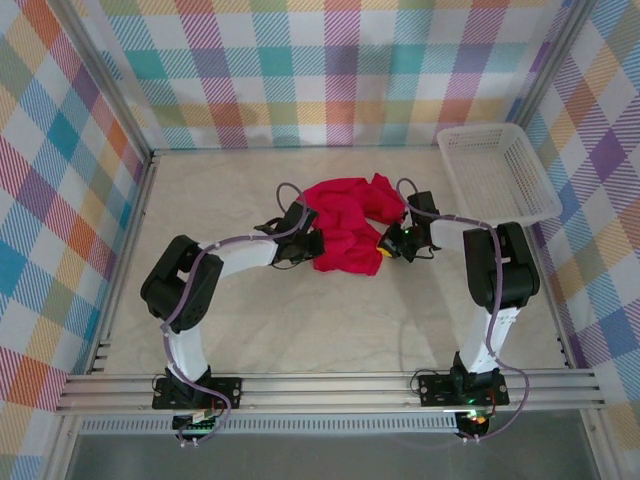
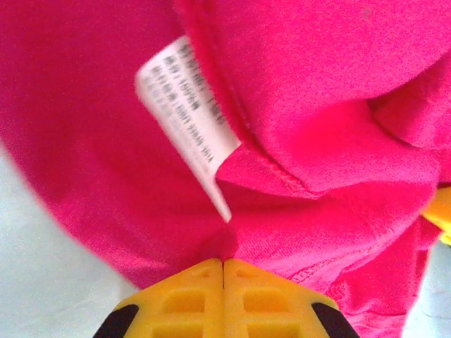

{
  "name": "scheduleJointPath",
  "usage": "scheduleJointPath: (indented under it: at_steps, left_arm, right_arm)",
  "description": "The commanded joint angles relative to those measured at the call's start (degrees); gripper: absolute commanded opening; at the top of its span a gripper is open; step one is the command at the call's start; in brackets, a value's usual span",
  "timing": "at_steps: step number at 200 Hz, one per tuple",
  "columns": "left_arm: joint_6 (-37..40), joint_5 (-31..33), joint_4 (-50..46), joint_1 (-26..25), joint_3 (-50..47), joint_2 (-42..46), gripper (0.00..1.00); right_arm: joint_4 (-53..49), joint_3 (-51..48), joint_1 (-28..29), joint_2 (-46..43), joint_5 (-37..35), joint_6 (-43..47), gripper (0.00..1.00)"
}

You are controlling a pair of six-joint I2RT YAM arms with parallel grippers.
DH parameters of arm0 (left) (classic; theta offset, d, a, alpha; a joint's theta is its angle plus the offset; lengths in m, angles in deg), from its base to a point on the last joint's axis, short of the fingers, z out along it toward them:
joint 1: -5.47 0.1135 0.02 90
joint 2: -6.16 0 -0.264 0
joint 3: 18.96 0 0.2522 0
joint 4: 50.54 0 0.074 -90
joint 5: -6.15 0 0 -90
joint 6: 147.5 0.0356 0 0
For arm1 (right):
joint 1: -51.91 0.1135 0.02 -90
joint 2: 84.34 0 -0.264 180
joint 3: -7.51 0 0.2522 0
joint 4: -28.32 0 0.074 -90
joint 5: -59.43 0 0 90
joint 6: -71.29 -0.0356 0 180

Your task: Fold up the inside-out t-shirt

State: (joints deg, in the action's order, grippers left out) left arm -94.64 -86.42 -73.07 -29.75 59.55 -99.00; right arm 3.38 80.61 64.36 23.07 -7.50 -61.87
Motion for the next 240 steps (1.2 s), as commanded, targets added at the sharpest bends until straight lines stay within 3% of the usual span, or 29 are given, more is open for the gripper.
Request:
scheduleJointPath:
  at_steps: [1, 59, 81, 103, 141, 160, 196, 240]
  left_arm:
    - [0.0, 8.43, -11.38, -0.04, 2.19, 6.26, 0.0]
    - [-0.29, 19.88, -31.85, 2.31, 10.79, 18.99, 0.0]
    - [-4.42, 21.54, -39.61, 5.52, 16.09, 24.62, 0.0]
    - [-3.61, 21.22, -42.49, 8.5, 22.78, 31.11, 0.0]
    - [0.49, 23.65, -43.78, 9.1, 36.32, 36.87, 0.0]
    - [2.85, 24.47, -43.76, 9.13, 43.17, 35.03, 0.0]
    - [5.94, 22.6, -46.68, 9.56, 56.18, 23.88, 0.0]
    - [7.37, 14.86, -46.86, 13.03, 60.17, 4.99, 0.0]
  right_arm:
    - [-0.85, 2.38, 0.38, -3.05, 0.02, -0.17, 0.0]
    - [-16.51, 12.37, -0.05, -23.02, -6.56, 6.57, 0.0]
    - [-20.25, 18.85, -0.21, -29.93, -8.44, 8.45, 0.0]
    - [-24.13, 26.67, -0.32, -34.15, -9.56, 9.82, 0.0]
    - [-26.52, 36.76, -0.49, -36.55, -6.97, 7.91, 0.0]
    - [-25.04, 38.2, -0.49, -36.11, -5.13, 5.86, 0.0]
    - [-24.07, 36.46, -1.65, -33.69, -9.13, 3.98, 0.0]
    - [-21.49, 21.71, -8.58, -32.53, -22.14, 0.68, 0.0]
